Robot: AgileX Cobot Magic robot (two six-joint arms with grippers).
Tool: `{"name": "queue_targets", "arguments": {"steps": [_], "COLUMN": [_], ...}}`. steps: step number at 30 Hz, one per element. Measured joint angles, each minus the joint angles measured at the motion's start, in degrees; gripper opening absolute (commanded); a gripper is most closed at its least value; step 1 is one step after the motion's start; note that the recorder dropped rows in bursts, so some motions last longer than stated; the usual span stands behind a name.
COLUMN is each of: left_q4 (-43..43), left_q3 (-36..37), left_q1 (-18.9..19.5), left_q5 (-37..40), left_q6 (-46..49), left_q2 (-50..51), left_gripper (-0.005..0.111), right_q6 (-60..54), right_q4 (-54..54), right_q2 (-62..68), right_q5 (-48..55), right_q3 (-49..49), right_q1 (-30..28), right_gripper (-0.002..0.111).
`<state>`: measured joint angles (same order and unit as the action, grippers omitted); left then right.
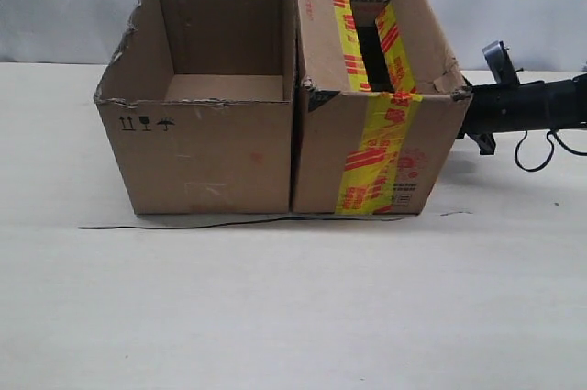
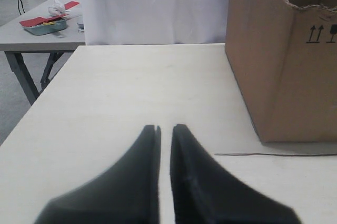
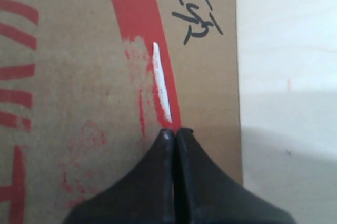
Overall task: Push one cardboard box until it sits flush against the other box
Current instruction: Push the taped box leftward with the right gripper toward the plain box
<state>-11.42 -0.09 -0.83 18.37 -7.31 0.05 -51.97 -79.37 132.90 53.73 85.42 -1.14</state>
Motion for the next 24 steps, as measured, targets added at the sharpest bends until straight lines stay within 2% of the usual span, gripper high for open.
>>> {"name": "queue_targets", "arguments": {"steps": [10, 24], "left_q4": [0.00, 0.00], "left_q3": [0.00, 0.00], "left_q1": [0.00, 0.00], "left_q5": [0.00, 0.00], "left_q6": [0.00, 0.00], "left_q2": [0.00, 0.00], "left_gripper": [0.000, 0.000], "right_q6": [0.71, 3.63], "right_q4": [1.96, 9.98], "right_q2": [-3.38, -3.60], "right_q5": [-2.28, -4.08], "right_q3": [0.00, -0.87], "right_q1": [-1.69, -3.26], "right_gripper": [0.000, 0.000]}}
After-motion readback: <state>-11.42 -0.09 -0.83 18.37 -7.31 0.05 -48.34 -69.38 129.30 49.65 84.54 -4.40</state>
